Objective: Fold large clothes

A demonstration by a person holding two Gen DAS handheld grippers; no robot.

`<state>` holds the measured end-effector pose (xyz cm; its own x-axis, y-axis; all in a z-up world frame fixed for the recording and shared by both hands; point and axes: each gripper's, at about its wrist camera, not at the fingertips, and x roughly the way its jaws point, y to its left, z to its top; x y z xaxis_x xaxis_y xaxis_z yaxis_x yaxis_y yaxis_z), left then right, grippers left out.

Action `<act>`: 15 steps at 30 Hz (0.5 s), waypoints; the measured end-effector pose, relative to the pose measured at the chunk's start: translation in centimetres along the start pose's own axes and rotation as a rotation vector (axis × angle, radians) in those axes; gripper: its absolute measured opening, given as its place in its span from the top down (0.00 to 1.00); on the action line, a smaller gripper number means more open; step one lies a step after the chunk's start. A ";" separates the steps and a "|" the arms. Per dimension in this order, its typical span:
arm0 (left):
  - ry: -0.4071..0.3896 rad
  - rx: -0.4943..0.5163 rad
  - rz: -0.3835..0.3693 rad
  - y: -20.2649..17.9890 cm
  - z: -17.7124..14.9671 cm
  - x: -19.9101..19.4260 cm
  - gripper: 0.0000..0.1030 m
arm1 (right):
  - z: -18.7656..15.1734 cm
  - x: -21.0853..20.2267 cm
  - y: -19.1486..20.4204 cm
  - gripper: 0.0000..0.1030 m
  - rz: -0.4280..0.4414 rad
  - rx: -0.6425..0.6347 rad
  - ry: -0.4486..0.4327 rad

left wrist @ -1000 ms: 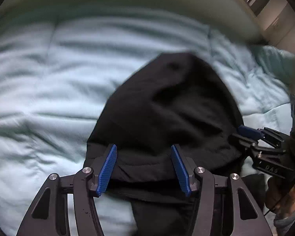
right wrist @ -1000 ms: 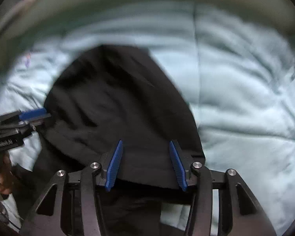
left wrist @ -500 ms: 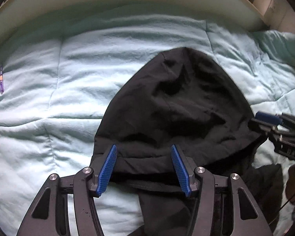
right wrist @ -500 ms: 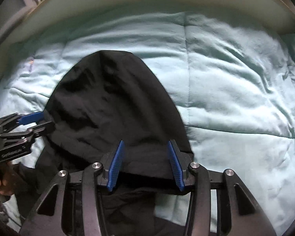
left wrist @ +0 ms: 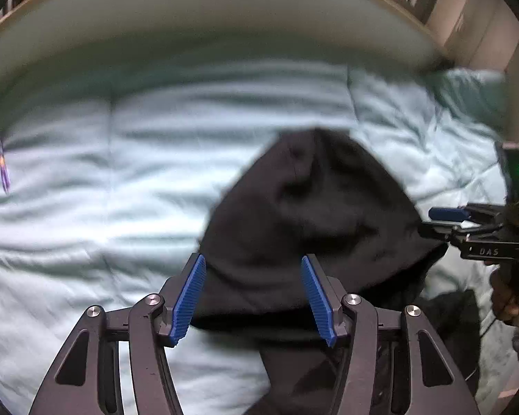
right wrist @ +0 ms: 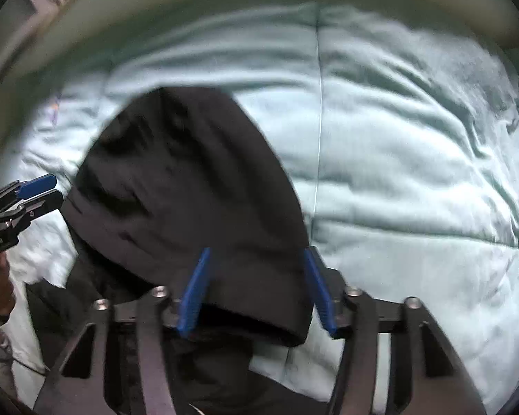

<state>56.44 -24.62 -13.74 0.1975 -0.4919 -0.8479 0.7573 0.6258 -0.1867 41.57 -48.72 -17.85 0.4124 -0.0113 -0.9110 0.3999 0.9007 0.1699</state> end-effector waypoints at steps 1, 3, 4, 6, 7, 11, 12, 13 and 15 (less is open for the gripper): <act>-0.005 -0.004 -0.011 0.4 0.5 -0.2 0.37 | 0.8 -0.1 -0.5 0.39 -0.002 -0.001 -0.007; 0.004 -0.011 -0.076 1.7 1.6 0.1 0.34 | 1.7 0.0 -1.5 0.39 -0.003 -0.005 -0.001; 0.036 -0.015 -0.123 2.6 2.1 0.7 0.34 | 2.1 0.2 -2.2 0.39 0.020 0.001 0.006; 0.118 -0.025 -0.155 3.9 2.8 2.2 0.34 | 3.5 0.3 -2.6 0.39 0.070 0.000 0.030; 0.157 -0.030 -0.155 4.4 3.1 3.0 0.34 | 3.9 0.7 -3.0 0.39 0.099 -0.003 0.050; 0.242 -0.058 -0.234 6.2 3.0 4.7 0.34 | 4.4 2.7 -3.9 0.39 0.175 -0.003 0.095; 0.260 -0.051 -0.266 6.1 2.8 5.3 0.34 | 4.6 3.2 -4.2 0.39 0.204 0.007 0.107; 0.276 -0.042 -0.286 5.8 2.7 5.9 0.34 | 4.4 3.6 -4.4 0.39 0.224 0.014 0.116; 0.295 -0.032 -0.292 5.4 2.4 6.8 0.34 | 4.6 4.8 -4.6 0.39 0.235 0.017 0.130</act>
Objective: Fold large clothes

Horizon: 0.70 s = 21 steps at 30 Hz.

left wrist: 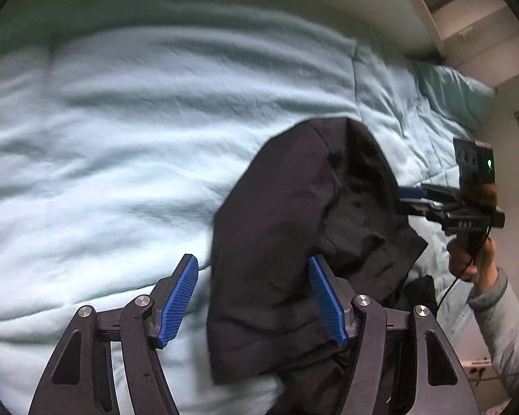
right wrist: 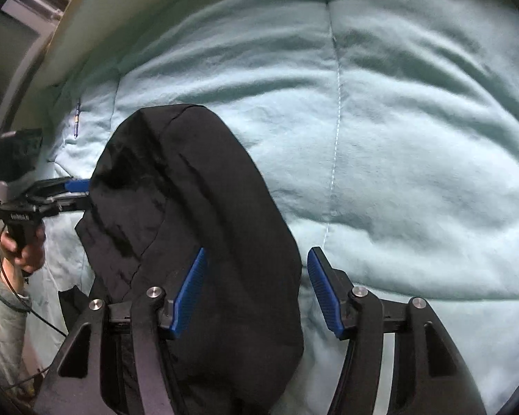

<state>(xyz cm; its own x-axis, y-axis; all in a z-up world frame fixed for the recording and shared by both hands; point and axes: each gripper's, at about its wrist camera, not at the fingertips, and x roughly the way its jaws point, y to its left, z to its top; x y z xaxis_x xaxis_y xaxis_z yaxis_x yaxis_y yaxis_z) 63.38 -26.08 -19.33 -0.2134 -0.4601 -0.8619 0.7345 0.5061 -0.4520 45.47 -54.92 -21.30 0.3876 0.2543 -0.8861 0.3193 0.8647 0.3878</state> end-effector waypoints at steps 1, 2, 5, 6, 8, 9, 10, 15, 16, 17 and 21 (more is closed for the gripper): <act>0.008 0.002 0.001 -0.1 0.4 0.6 0.34 | 0.1 0.5 -0.3 0.39 0.001 -0.006 0.009; 0.014 0.004 -0.003 -0.1 0.5 1.2 0.34 | 0.3 1.0 0.0 0.39 0.007 -0.013 0.016; 0.005 -0.005 -0.036 -0.5 1.3 2.4 0.34 | 1.1 2.0 0.3 0.39 0.036 -0.035 0.033; -0.005 -0.004 -0.035 -0.6 1.5 2.5 0.34 | 1.5 2.4 0.5 0.40 0.042 -0.041 0.037; -0.036 0.014 -0.016 -1.1 1.3 2.5 0.57 | 1.9 3.1 1.2 0.55 0.027 -0.058 0.043; -0.043 0.042 0.010 -1.7 1.0 2.4 0.65 | 2.0 3.4 1.8 0.64 0.015 -0.073 0.047; -0.054 0.085 0.032 -2.4 0.6 2.1 0.76 | 1.8 3.1 2.7 0.71 -0.015 -0.099 0.038; -0.134 0.209 0.082 -6.5 -2.9 -2.4 0.86 | -1.4 -0.5 6.9 0.84 -0.108 -0.239 -0.015; -0.151 0.227 0.085 -7.4 -3.8 -3.5 0.86 | -2.5 -1.8 8.0 0.84 -0.127 -0.263 -0.037; -0.171 0.248 0.094 -8.6 -4.9 -4.7 0.86 | -3.6 -3.0 8.8 0.84 -0.146 -0.278 -0.060; -0.244 0.305 0.127 -13.1 -10.0 -9.4 0.87 | -8.6 -8.4 12.0 0.84 -0.214 -0.305 -0.168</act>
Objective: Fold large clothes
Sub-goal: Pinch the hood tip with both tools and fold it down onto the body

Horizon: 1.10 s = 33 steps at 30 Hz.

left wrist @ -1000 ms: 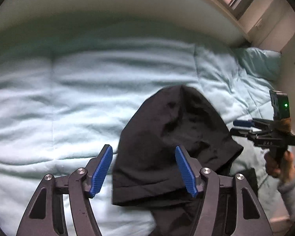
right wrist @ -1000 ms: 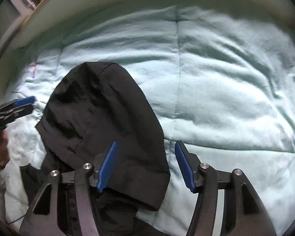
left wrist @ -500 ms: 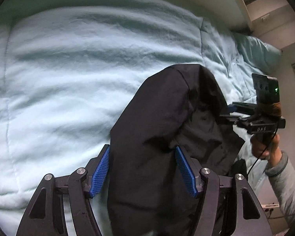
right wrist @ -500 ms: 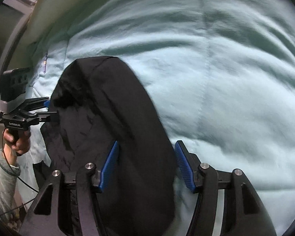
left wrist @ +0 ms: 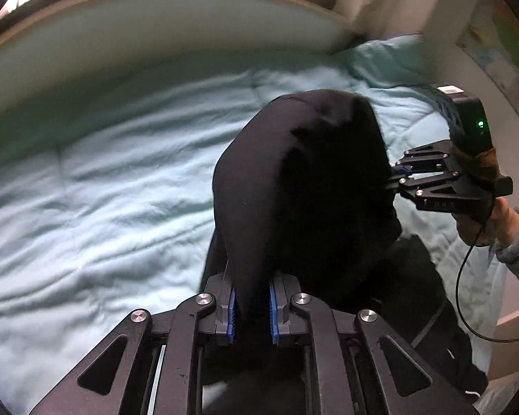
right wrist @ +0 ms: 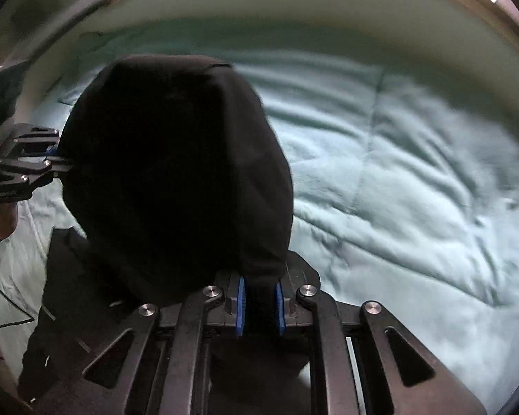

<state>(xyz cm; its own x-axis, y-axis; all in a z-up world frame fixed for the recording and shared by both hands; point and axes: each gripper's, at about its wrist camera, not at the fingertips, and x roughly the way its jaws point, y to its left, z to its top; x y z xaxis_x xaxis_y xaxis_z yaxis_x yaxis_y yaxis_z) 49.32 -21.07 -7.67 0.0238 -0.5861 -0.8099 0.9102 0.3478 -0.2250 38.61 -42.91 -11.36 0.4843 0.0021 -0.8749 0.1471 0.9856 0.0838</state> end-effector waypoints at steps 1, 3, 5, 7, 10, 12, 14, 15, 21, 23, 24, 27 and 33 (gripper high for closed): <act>-0.016 0.007 0.006 -1.3 -0.9 -1.5 0.87 | -1.2 -2.1 1.1 0.84 -0.021 -0.002 -0.029; -0.039 0.016 0.014 -3.4 -2.6 -3.8 0.87 | -3.2 -5.1 2.5 0.84 -0.056 -0.018 -0.062; -0.060 0.018 0.016 -5.6 -4.7 -6.2 0.87 | -5.8 -8.2 4.7 0.84 -0.090 -0.047 -0.094; -0.060 0.009 -0.002 -7.5 -7.0 -8.0 0.87 | -8.6 -10.5 7.4 0.84 -0.126 -0.054 -0.109; -0.037 0.008 -0.007 -10.0 -11.0 -9.7 0.86 | -13.0 -12.2 10.1 0.84 -0.127 -0.053 -0.094; -0.002 -0.060 -0.042 -11.0 -14.6 -9.6 0.86 | -15.6 -12.4 11.7 0.84 -0.131 -0.059 -0.067; 0.041 -0.118 -0.037 -11.6 -17.9 -8.5 0.85 | -18.2 -12.0 13.0 0.84 -0.117 -0.059 -0.032; 0.079 -0.150 -0.028 -11.9 -19.9 -7.7 0.84 | -19.8 -11.2 13.6 0.84 -0.114 -0.058 0.003; 0.184 -0.332 0.018 -11.2 -26.3 -5.7 0.84 | -25.1 -7.1 14.0 0.79 -0.153 0.003 0.187; 0.162 -0.361 0.020 -10.7 -26.3 -7.4 0.84 | -25.5 -8.3 13.9 0.77 -0.149 0.027 0.177; 0.141 -0.358 0.037 -10.5 -25.8 -8.7 0.84 | -25.4 -9.4 13.6 0.76 -0.140 0.045 0.166; 0.052 -0.332 0.067 -10.4 -23.1 -12.4 0.84 | -23.9 -13.0 12.7 0.75 -0.119 0.094 0.095; -0.053 -0.311 0.012 -11.1 -16.3 -12.3 0.82 | -16.8 -16.1 12.0 0.62 0.007 0.182 -0.056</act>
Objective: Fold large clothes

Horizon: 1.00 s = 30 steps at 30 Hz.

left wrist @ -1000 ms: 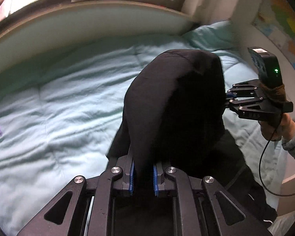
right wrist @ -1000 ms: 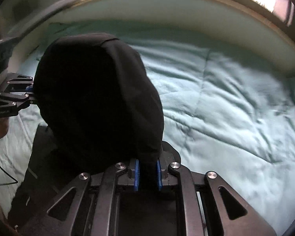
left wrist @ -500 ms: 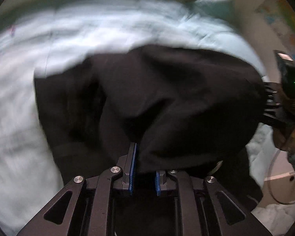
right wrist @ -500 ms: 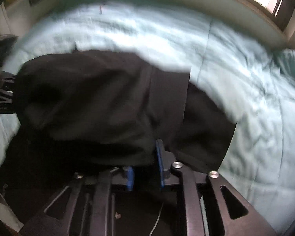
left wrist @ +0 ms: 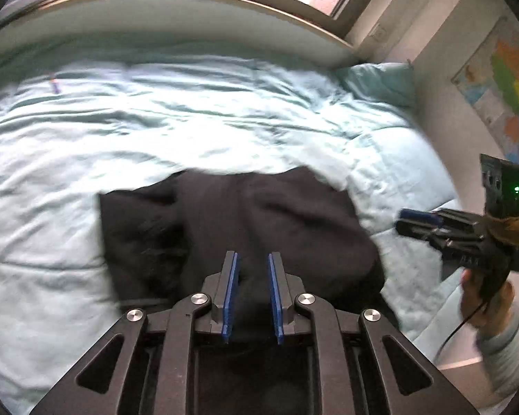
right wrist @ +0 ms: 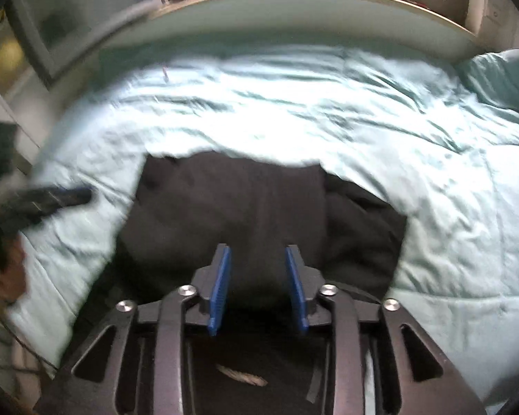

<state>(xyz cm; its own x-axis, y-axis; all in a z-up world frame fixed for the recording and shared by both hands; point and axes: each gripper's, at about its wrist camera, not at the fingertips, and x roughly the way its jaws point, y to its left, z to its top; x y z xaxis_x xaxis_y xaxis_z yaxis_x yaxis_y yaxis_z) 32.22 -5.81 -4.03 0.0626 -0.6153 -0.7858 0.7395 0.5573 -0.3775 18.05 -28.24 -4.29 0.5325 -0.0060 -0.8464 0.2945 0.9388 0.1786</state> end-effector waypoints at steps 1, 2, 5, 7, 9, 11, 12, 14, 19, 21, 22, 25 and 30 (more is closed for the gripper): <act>0.012 -0.001 -0.002 -0.3 0.4 0.9 0.82 | 0.4 0.8 0.1 0.62 0.019 0.014 0.006; 0.042 -0.007 -0.003 -0.5 0.7 2.7 0.82 | 0.5 2.1 0.5 0.62 0.036 0.022 0.026; 0.127 -0.028 -0.026 -0.5 -0.4 6.9 0.82 | -0.4 6.5 1.8 0.62 0.034 0.022 0.111; 0.228 -0.054 -0.026 0.1 -2.4 10.0 0.81 | -2.2 9.6 1.8 0.62 0.052 0.048 0.175; 0.344 -0.070 0.026 1.3 -4.7 13.2 0.81 | -4.5 12.7 1.4 0.62 0.049 0.055 0.248; 0.358 -0.110 0.003 2.2 -6.0 14.8 0.81 | -6.8 15.7 0.7 0.62 0.048 0.082 0.303; 0.347 -0.113 0.003 2.5 -6.5 15.4 0.81 | -7.6 16.5 0.3 0.62 0.057 0.097 0.303; 0.329 -0.114 0.016 2.9 -6.8 16.0 0.80 | -8.0 17.1 -0.1 0.63 0.062 0.107 0.294; 0.287 -0.129 0.023 2.1 -6.4 14.8 0.80 | -6.9 16.2 -0.2 0.62 0.044 0.131 0.306; 0.257 -0.106 -0.012 1.0 -6.4 12.8 0.80 | -6.6 13.9 0.3 0.59 0.042 0.123 0.274; 0.245 -0.104 -0.043 0.6 -6.6 11.9 0.80 | -6.8 12.5 0.4 0.57 0.053 0.126 0.245; 0.235 -0.113 -0.091 0.2 -8.0 10.6 0.74 | -7.4 11.3 0.8 0.57 0.063 0.126 0.223; 0.291 -0.210 -0.067 2.8 -9.7 14.1 0.74 | -9.7 14.3 0.9 0.57 0.033 0.109 0.284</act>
<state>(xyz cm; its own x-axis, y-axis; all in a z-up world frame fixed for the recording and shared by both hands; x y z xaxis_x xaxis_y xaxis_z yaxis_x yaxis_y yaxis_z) 28.65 -7.54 -20.89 -0.1975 -0.4867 -0.8509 0.5798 0.6419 -0.5018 18.29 -24.14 -21.11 0.3046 0.1352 -0.9428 0.3725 0.8942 0.2485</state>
